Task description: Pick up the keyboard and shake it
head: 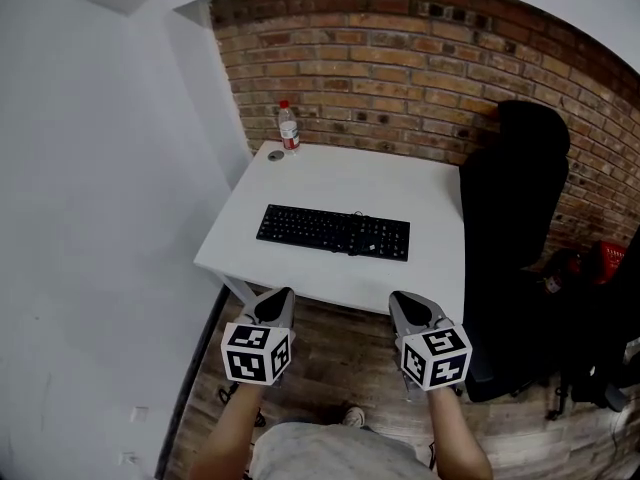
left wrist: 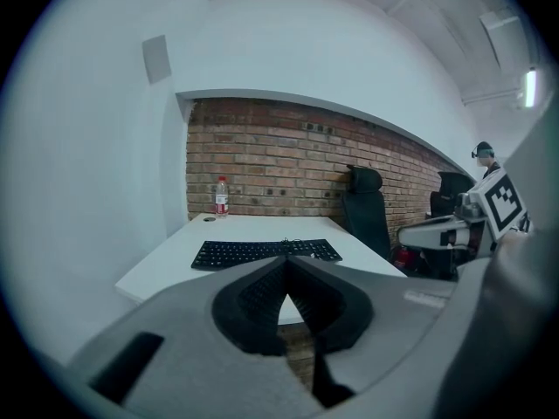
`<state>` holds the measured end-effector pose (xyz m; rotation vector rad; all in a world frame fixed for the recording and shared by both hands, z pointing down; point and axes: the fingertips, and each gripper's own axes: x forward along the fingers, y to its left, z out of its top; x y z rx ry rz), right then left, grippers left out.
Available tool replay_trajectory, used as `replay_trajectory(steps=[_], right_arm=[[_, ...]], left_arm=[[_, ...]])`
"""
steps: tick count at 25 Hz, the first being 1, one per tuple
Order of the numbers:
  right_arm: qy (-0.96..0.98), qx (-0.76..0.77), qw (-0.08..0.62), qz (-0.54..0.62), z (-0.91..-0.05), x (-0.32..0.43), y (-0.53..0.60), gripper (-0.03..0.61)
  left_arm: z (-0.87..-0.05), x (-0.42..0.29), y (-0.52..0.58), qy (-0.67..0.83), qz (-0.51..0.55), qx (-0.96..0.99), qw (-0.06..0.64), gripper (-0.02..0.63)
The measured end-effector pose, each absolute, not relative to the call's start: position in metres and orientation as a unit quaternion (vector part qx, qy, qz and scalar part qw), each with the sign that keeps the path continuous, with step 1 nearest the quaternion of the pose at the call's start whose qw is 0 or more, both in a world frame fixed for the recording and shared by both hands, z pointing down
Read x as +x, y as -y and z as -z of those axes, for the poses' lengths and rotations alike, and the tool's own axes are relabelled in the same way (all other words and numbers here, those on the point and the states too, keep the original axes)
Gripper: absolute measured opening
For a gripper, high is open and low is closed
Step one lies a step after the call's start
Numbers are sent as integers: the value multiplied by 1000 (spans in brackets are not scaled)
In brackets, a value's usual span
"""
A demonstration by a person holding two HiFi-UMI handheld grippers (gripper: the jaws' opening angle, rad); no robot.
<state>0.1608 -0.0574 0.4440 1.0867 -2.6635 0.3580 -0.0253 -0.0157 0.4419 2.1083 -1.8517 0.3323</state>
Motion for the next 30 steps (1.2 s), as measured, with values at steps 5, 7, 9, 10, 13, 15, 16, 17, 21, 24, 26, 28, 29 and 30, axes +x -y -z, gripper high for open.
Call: replay_trajectory(steps=[5,7,9,10,13,15,16,17,21,24,26,28,29,30], right_arm=[[911,372,123,-127,-448,165,77,9],[909,376,124,-129,-450,165,87,9],[908,378,126,-131,-453,164,99,9],[908,377,126,-130,-454,162,105,9],[908,375,129,-132,-459,157,125,9],[907,376,134,-138,-466,152,141,9],[905,377,136,-140,-469,149,148,9],[904,379,139,-142,-472,146,156,9],[899,385,146,-152,-483,135,187,9],[892,391,153,-168,-493,127,209,17],[887,394,157,-182,-499,121,222,36],[882,400,161,-190,-504,115,236,44],[879,404,164,-194,-507,113,243,48],[875,408,168,-198,-510,112,250,54]], left_arm=[[-444,-32,38,652,-119,732,158,-6],[-446,-35,48,650,-121,733,158,-6],[-448,-40,59,650,-122,733,159,-6],[-449,-43,65,650,-122,733,159,-6],[-454,-56,85,651,-120,732,161,-6],[-457,-65,100,650,-118,733,164,-6],[-459,-71,108,649,-118,733,166,-6],[-461,-76,116,647,-119,734,167,-6],[-472,-104,147,640,-124,737,180,-5],[-480,-126,170,633,-126,739,194,-5],[-487,-140,187,628,-130,740,202,-5],[-495,-155,204,621,-135,743,210,-3],[-501,-163,212,616,-138,745,216,6],[-506,-169,220,612,-140,747,221,17]])
